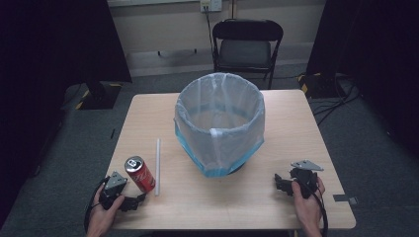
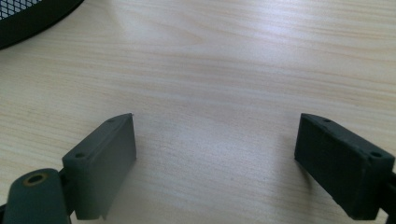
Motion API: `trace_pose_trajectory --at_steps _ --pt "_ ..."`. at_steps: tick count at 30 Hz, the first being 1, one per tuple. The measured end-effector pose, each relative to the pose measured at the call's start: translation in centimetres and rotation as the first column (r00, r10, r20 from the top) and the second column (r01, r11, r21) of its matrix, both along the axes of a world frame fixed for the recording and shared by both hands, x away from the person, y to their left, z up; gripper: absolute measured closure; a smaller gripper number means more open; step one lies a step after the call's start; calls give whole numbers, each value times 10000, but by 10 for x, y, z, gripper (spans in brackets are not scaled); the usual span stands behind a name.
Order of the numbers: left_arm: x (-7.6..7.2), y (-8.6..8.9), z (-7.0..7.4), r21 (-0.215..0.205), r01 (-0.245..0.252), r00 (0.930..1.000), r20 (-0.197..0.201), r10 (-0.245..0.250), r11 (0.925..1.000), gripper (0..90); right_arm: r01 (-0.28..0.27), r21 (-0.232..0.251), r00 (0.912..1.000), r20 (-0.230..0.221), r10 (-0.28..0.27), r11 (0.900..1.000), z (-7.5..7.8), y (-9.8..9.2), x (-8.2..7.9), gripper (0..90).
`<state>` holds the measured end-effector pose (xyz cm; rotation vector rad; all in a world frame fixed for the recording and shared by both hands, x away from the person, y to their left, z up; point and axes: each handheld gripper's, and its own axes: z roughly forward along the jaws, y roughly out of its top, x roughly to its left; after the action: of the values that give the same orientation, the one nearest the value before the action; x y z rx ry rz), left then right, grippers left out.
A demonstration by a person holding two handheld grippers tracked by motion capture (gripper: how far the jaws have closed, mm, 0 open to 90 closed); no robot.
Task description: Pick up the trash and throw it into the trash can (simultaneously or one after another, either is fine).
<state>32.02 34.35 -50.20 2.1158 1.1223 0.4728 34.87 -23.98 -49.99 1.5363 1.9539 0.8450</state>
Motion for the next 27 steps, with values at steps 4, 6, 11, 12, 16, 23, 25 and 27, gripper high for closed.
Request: trace_pose_trajectory --at_steps 4,6,11,12,16,23,25,27 --pt "0 0 0 -3 -2 10000 0 2 10000 21 -3 0 10000 -1 3 10000 0 0 0 118" --pt "0 0 0 -20 -12 10000 3 12 10000 21 -1 0 10000 -2 1 10000 0 0 0 118" --pt "-1 1 0 26 98 9999 26 -98 9999 22 2 3 10000 -4 -2 10000 0 0 0 118" --pt "-3 2 0 2 203 9998 38 -203 9998 21 0 4 10000 -3 0 10000 0 0 0 118" --pt "-5 4 0 -56 332 9994 -15 -332 9994 27 1 3 10000 -3 -1 10000 0 0 0 118" --pt "-8 7 5 -575 381 9993 80 -377 9976 217 -1 2 10000 -2 1 10000 0 0 0 118" --pt "-10 5 9 -546 406 9987 316 -389 9977 141 0 3 10000 -4 0 10000 0 0 0 118" --pt "-12 3 13 -953 683 9966 525 -635 9931 178 -1 3 10000 -4 1 10000 0 0 0 118"
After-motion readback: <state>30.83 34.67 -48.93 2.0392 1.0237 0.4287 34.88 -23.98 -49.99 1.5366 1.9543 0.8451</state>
